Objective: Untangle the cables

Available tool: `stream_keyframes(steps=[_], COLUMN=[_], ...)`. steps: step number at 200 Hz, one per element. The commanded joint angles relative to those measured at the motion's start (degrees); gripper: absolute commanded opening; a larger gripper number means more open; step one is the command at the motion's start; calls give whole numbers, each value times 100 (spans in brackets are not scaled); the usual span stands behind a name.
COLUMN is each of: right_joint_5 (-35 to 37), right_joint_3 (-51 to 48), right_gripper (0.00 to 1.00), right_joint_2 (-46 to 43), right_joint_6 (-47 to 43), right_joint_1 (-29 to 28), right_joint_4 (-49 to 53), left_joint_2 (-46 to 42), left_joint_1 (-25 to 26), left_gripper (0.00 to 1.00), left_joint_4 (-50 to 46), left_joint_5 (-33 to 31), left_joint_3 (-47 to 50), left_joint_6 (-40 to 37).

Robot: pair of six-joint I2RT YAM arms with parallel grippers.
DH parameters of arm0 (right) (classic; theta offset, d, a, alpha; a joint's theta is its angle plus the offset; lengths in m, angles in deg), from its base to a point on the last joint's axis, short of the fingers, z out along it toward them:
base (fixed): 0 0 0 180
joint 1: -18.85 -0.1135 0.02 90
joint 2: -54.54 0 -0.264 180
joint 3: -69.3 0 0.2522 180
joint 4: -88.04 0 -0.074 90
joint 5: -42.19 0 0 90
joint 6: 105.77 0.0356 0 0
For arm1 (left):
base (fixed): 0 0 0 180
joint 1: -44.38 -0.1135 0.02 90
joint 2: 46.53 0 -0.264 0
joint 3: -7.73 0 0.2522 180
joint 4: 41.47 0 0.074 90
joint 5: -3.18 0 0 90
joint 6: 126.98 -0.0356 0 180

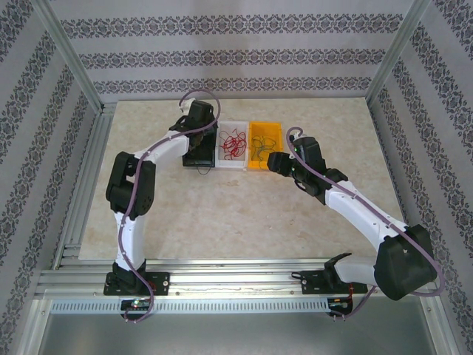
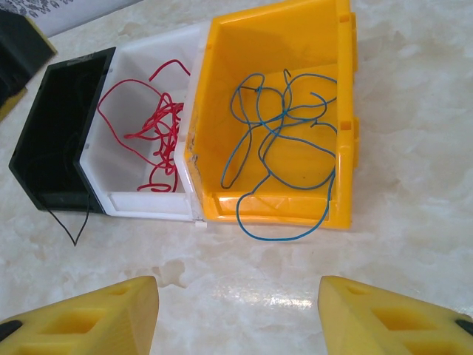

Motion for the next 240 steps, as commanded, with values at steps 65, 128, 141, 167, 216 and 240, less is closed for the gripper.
stream_keyframes(steps=[65,128,141,167,216,240], right_joint_5=[447,2331,2715,3123,2889,2193], right_joint_3=[-41,-1344,-1761,-2499,-2732,-2843], right_gripper=[60,67,72,98,98,98], right_joint_2=[-269,-1283,-1386,-1051,166,661], right_joint_6=[-67,-1611,-2206,-3141,-3158,-3197], right_joint_1=[167,928,925,970,1179,1456], right_joint_4=[93,-718,-1355,-2773,-4573,-5640], left_joint_2=[-1865,-4389,-4838,-5155,-4083,-3553], left_joint_1=[-94,-870,-1040,-1108,-1343,-1373], left_gripper=[100,100,100,100,99,99], left_joint_4=[275,-260,-180,943,2201,3686], left_joint_5=[-933,-2341,-2655,-3231,-3177,-2751], left_joint_3=[962,4268,4927,6022,6245,6287], left_joint_6=[51,-671,-785,-1544,-1903,-2745])
